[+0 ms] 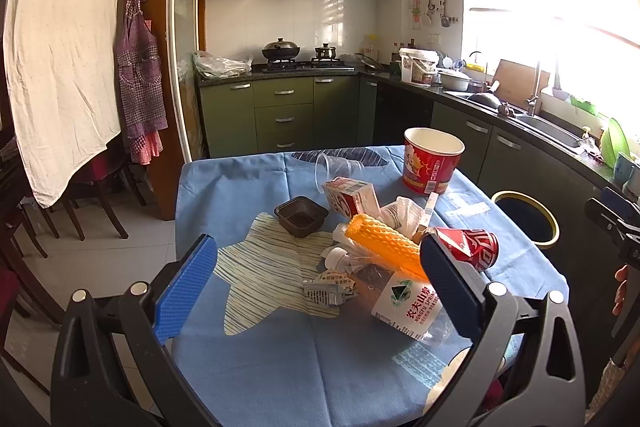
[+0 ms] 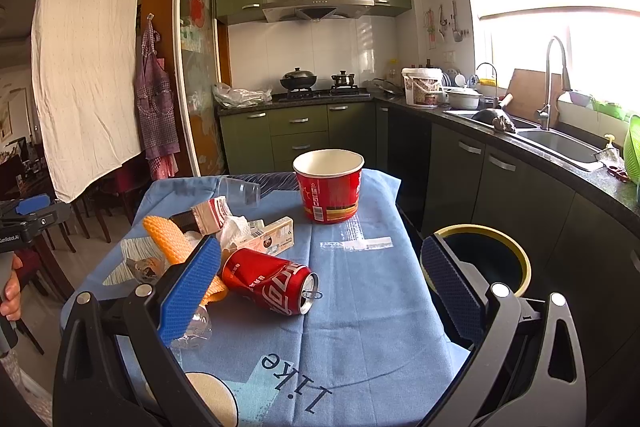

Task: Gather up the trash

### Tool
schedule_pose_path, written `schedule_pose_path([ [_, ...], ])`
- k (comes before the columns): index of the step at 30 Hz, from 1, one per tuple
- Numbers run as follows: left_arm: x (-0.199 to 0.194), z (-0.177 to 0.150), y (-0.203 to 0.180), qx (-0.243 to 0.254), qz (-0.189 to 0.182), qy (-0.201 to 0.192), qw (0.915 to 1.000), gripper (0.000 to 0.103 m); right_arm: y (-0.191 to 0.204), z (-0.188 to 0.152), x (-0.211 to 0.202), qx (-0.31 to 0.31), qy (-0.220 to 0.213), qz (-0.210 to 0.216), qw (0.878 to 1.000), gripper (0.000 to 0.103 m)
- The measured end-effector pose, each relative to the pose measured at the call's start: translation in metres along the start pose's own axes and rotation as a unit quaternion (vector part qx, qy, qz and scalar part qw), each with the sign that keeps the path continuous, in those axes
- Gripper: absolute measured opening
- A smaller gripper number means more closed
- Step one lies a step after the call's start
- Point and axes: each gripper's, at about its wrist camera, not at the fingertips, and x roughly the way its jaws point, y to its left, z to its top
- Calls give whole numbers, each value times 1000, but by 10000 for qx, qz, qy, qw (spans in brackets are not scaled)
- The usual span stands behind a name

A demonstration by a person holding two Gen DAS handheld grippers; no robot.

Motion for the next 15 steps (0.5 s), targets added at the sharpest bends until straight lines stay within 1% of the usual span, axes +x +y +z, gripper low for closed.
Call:
schedule_pose_path([
  [5, -2, -5, -6, 13, -15, 13, 10000, 97, 1, -6, 1, 3, -2, 4, 10000, 99],
  [6, -1, -1, 1, 2, -32, 25, 10000, 97, 0, -5, 1, 5, 6, 2, 10000, 99],
  [15, -4, -3, 1, 10, -52, 60, 10000, 97, -1, -4, 3, 11, 19, 5, 10000, 99],
])
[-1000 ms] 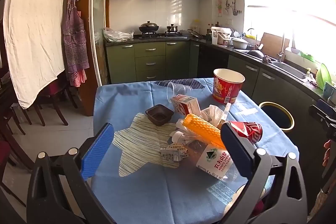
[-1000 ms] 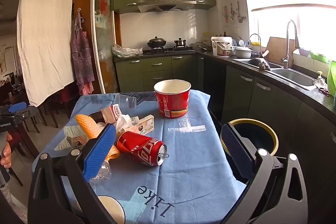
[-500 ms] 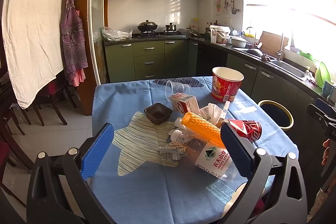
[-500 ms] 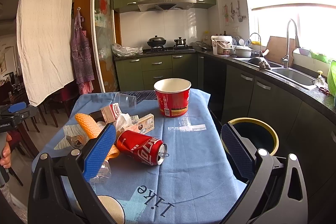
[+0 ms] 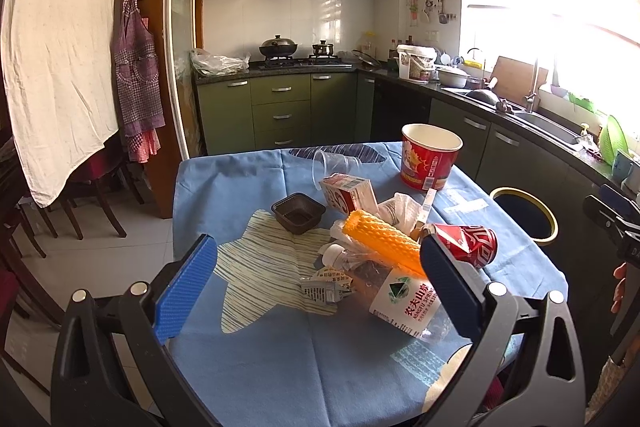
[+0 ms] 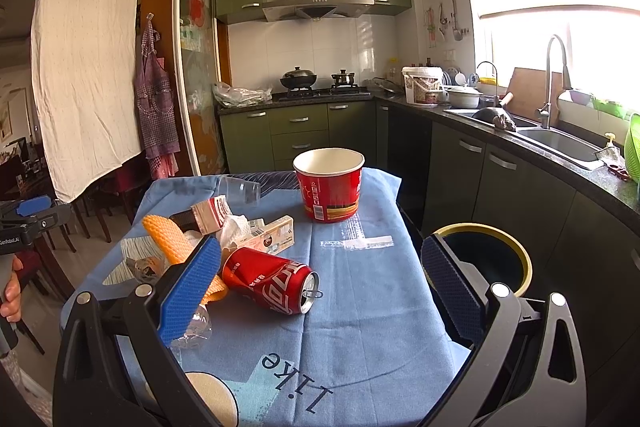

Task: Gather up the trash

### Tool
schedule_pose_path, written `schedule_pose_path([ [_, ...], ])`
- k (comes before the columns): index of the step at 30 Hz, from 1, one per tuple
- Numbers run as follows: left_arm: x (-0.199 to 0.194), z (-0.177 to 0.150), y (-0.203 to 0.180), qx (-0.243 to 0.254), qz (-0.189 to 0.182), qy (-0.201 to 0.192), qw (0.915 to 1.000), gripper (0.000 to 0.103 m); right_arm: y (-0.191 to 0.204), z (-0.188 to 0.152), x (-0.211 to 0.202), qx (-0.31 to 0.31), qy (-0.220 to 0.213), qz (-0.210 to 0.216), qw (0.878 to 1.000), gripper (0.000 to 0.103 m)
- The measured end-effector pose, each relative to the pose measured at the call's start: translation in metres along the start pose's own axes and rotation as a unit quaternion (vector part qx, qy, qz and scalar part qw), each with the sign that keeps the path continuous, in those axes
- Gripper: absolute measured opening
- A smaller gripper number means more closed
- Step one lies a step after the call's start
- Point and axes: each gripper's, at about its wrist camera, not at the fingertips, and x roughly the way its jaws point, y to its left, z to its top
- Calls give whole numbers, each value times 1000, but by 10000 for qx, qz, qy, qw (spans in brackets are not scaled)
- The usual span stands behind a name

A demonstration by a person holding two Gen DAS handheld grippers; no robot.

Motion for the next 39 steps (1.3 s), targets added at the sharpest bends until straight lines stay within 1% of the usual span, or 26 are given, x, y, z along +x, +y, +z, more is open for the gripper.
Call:
schedule_pose_path([
  [3, -3, -2, 0, -8, -14, 11, 10000, 97, 0, 0, 0, -4, 3, 4, 10000, 99],
  [5, 5, 3, -1, 7, -2, 25, 10000, 97, 0, 0, 0, -2, 6, 4, 10000, 99],
  [14, 5, 2, -1, 5, -17, 33, 10000, 97, 2, -4, 7, -4, 34, 12, 10000, 99],
  [39, 5, 3, -1, 5, -11, 50, 10000, 97, 3, -5, 8, 3, 53, 16, 10000, 99],
])
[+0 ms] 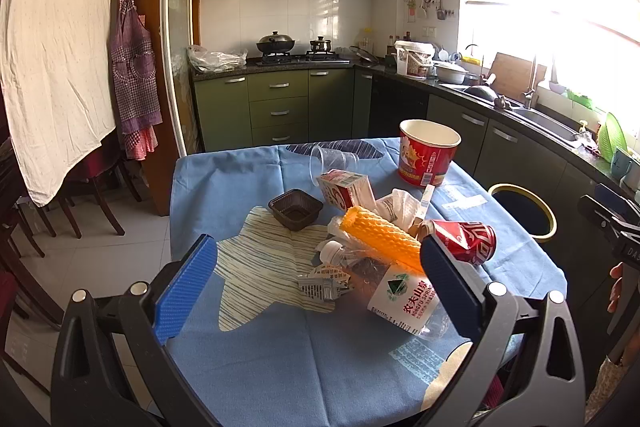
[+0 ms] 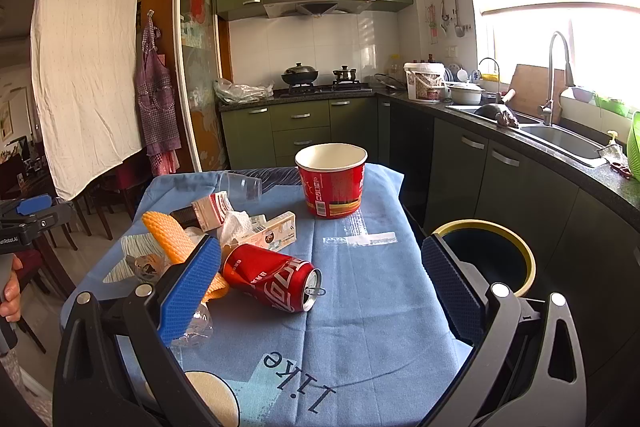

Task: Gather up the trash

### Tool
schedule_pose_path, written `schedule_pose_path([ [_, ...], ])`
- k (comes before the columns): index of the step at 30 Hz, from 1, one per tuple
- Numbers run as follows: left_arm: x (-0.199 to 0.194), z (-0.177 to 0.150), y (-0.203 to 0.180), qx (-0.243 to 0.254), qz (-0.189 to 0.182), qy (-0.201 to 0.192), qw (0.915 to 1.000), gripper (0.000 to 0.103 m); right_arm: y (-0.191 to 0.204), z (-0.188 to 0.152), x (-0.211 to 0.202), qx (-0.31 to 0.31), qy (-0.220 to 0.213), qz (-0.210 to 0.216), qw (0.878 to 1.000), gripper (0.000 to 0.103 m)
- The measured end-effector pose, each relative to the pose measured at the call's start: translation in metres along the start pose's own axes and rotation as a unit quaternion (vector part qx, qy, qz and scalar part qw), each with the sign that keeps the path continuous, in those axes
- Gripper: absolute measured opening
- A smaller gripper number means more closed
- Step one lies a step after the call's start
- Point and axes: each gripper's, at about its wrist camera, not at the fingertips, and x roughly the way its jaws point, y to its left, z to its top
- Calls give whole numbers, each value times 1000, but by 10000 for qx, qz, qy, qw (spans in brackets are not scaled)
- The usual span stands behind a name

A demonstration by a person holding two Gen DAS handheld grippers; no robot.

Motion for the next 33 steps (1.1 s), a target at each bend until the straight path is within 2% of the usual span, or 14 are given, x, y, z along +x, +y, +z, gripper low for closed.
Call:
schedule_pose_path([
  [15, 8, -4, -5, 9, -107, 115, 9999, 97, -1, -2, 7, 51, 93, 32, 9999, 99],
  [21, 45, 24, 1, 41, 43, 234, 9997, 97, -19, 20, 29, 244, 378, -41, 9990, 99],
  [23, 62, 37, 7, -27, 85, 280, 9996, 97, -26, 36, 43, 242, 551, -106, 9981, 99],
  [27, 99, 64, 14, -81, 129, 391, 9991, 97, -38, 74, 84, 177, 897, 87, 9958, 99],
  [33, 158, 95, 16, -106, 2, 538, 9985, 97, -50, 130, 172, 102, 1573, 117, 9874, 99],
])
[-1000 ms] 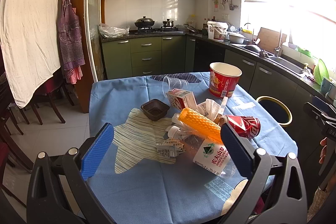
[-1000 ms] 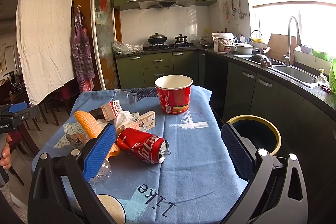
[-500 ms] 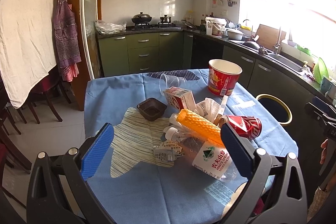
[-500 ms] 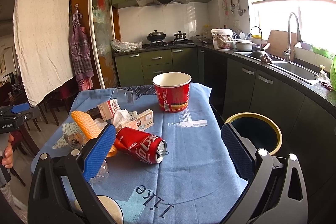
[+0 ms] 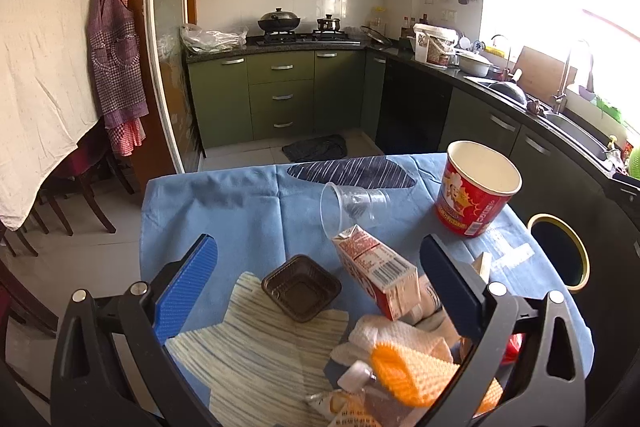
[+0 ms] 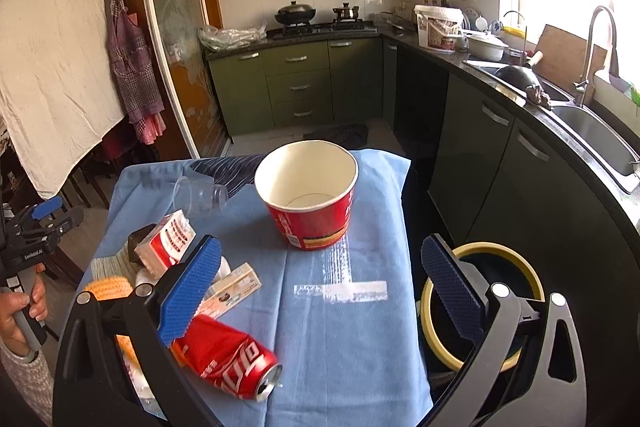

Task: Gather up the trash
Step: 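Reach the right tool to the red paper bucket rim and grasp it, then carry the red bucket to the yellow-rimmed bin and release it inside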

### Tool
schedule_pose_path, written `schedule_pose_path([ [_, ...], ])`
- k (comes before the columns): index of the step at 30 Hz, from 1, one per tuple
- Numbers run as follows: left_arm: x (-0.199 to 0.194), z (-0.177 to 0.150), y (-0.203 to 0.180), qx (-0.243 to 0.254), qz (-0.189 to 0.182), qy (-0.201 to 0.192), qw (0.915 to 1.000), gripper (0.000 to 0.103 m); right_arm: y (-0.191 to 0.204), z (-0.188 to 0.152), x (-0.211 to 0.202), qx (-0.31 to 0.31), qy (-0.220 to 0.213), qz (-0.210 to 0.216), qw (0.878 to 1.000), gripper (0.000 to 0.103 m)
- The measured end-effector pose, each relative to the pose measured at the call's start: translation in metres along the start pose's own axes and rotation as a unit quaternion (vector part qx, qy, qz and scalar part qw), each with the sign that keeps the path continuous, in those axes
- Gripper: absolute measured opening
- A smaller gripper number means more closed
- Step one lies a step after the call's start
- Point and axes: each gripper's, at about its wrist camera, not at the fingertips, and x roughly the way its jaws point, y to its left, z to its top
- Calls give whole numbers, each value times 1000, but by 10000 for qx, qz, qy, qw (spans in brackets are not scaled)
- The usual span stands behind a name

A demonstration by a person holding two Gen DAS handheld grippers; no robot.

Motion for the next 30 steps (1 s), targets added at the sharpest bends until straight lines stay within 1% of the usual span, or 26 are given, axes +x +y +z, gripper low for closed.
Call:
schedule_pose_path([
  [2, 19, 10, 0, 4, -32, 38, 10000, 97, -5, 24, 28, 76, 264, 86, 9996, 97],
  [3, 27, 14, 1, -17, -34, 48, 10000, 97, -7, 36, 44, 124, 399, 117, 9991, 90],
  [4, 35, 18, 2, -58, -46, 50, 10000, 97, -10, 46, 59, 189, 541, 148, 9982, 86],
  [6, 49, 22, 6, -137, -52, 48, 9999, 97, -13, 64, 91, 275, 892, 154, 9955, 73],
  [7, 56, 23, 8, -188, -40, 58, 9998, 97, -16, 71, 106, 317, 1063, 144, 9937, 67],
  [8, 61, 23, 9, -223, -42, 63, 9997, 97, -20, 77, 121, 381, 1245, 102, 9914, 64],
  [9, 66, 22, 10, -252, -60, 68, 9996, 97, -24, 81, 134, 425, 1396, 48, 9893, 58],
  [10, 70, 19, 12, -274, -79, 89, 9996, 97, -27, 85, 147, 457, 1551, -16, 9868, 55],
  [11, 74, 17, 13, -274, -83, 126, 9995, 97, -31, 87, 158, 514, 1670, -59, 9846, 48],
  [12, 78, 16, 13, -263, -77, 170, 9995, 97, -34, 88, 168, 553, 1802, -95, 9820, 45],
  [15, 87, 10, 17, -281, -114, 314, 9990, 97, -38, 89, 194, 617, 2139, -159, 9748, 42],
  [17, 90, 8, 17, -283, -161, 369, 9988, 97, -40, 90, 207, 655, 2266, -222, 9715, 39],
  [18, 91, 8, 17, -272, -148, 371, 9988, 97, -40, 87, 211, 653, 2309, -265, 9704, 33],
  [19, 91, 7, 17, -249, -112, 360, 9990, 97, -40, 86, 215, 667, 2360, -288, 9690, 30],
  [21, 91, 6, 15, -208, -66, 344, 9992, 97, -39, 83, 224, 685, 2465, -318, 9662, 29],
  [23, 91, 5, 16, -214, -85, 349, 9991, 97, -40, 81, 231, 702, 2536, -370, 9640, 22],
  [24, 91, 5, 16, -222, -103, 356, 9991, 97, -41, 80, 235, 708, 2563, -422, 9631, 13],
  [25, 92, 5, 17, -227, -106, 363, 9990, 97, -42, 78, 237, 719, 2581, -468, 9623, 7],
  [27, 92, 4, 19, -233, -88, 362, 9990, 97, -43, 77, 238, 710, 2556, -523, 9628, 6],
  [30, 93, 3, 20, -244, -84, 372, 9990, 97, -48, 77, 237, 828, 2541, -396, 9628, 5],
])
